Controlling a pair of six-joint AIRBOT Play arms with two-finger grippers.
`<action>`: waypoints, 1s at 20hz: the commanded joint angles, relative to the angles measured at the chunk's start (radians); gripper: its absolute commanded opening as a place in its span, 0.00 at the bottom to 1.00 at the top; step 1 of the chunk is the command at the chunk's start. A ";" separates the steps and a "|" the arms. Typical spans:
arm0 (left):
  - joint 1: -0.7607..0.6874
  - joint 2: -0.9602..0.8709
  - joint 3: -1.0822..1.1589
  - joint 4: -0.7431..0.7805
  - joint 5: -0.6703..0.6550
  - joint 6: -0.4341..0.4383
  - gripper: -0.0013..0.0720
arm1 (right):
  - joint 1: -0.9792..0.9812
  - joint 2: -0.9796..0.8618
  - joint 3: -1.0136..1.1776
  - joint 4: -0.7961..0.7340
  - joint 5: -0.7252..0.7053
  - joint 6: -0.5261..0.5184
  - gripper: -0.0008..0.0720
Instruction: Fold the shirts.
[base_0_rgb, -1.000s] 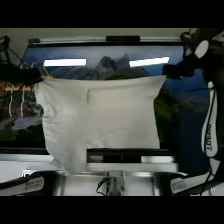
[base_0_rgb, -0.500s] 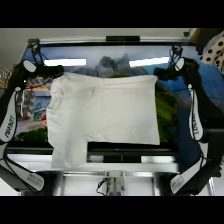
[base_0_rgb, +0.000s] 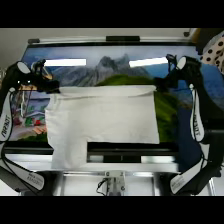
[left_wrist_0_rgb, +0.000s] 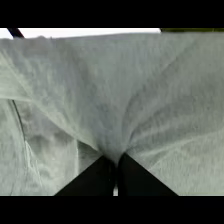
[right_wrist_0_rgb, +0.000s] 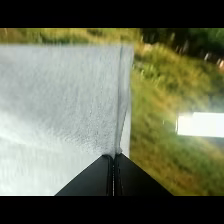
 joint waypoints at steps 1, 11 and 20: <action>0.010 0.006 -0.023 0.064 -0.155 0.010 0.07 | 0.000 -0.020 -0.001 -0.002 0.214 -0.005 0.11; 0.061 0.013 -0.057 0.088 -0.213 0.037 0.07 | 0.001 -0.020 -0.100 0.023 0.233 0.022 0.11; 0.056 0.029 -0.055 0.078 -0.269 -0.036 0.84 | -0.002 0.017 -0.098 0.042 0.301 -0.012 0.72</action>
